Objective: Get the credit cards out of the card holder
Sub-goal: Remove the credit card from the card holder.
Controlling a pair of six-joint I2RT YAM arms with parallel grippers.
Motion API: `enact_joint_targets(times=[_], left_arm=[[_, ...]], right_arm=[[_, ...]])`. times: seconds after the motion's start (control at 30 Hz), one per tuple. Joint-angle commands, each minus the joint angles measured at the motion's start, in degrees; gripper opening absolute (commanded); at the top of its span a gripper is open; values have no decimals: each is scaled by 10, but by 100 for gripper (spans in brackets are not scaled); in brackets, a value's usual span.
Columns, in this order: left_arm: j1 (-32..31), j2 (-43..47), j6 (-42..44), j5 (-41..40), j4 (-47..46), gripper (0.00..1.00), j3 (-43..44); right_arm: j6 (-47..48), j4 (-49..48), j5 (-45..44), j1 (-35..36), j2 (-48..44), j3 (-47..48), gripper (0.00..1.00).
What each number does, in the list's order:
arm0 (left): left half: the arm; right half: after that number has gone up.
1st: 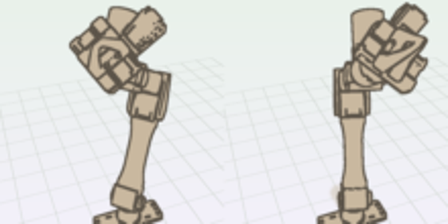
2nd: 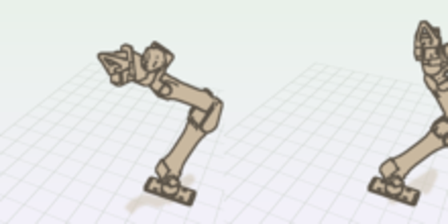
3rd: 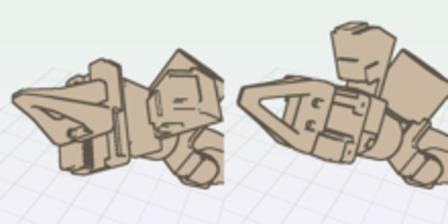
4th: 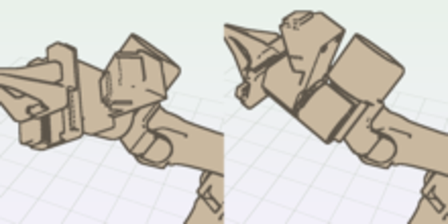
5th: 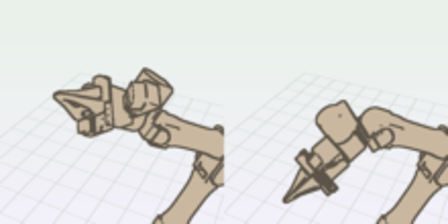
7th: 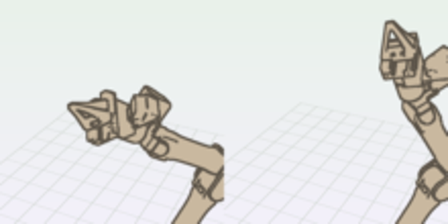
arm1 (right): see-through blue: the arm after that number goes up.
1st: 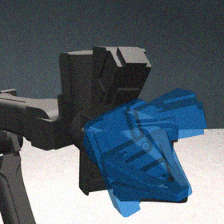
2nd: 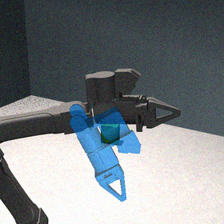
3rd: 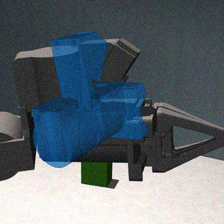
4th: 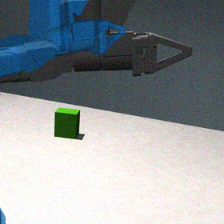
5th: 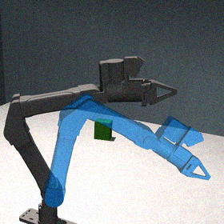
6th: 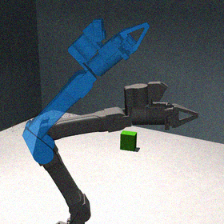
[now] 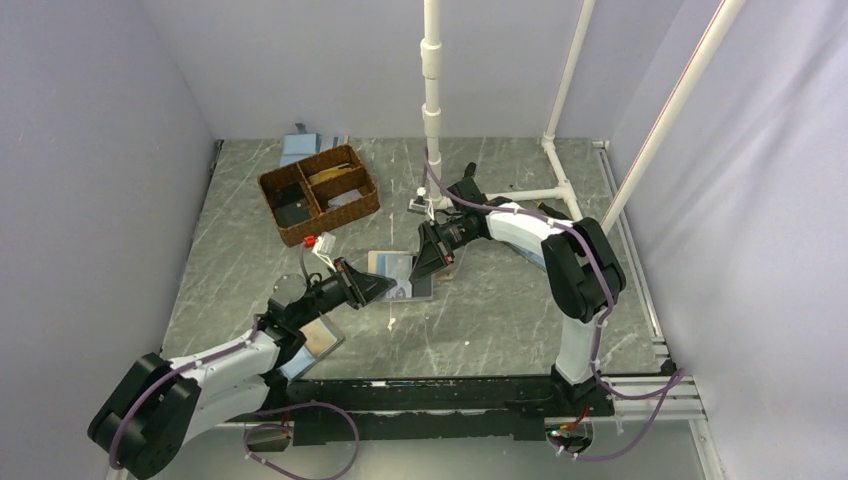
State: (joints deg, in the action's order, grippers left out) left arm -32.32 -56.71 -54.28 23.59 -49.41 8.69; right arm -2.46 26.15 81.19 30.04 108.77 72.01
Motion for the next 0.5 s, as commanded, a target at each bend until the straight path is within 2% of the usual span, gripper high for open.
enact_joint_targets(times=[0.0, 0.37, 0.47], left_arm=[[-2, -13, -2, 41, -69, 0, 13], [-2, -42, -15, 56, -106, 0, 17], [-2, -56, -21, 58, -123, 0, 18]], right_arm=[[-19, -46, 20, -15, -27, -2, 31], [-42, -70, 27, -11, -25, -9, 32], [-41, -69, 33, -7, -24, -9, 29]])
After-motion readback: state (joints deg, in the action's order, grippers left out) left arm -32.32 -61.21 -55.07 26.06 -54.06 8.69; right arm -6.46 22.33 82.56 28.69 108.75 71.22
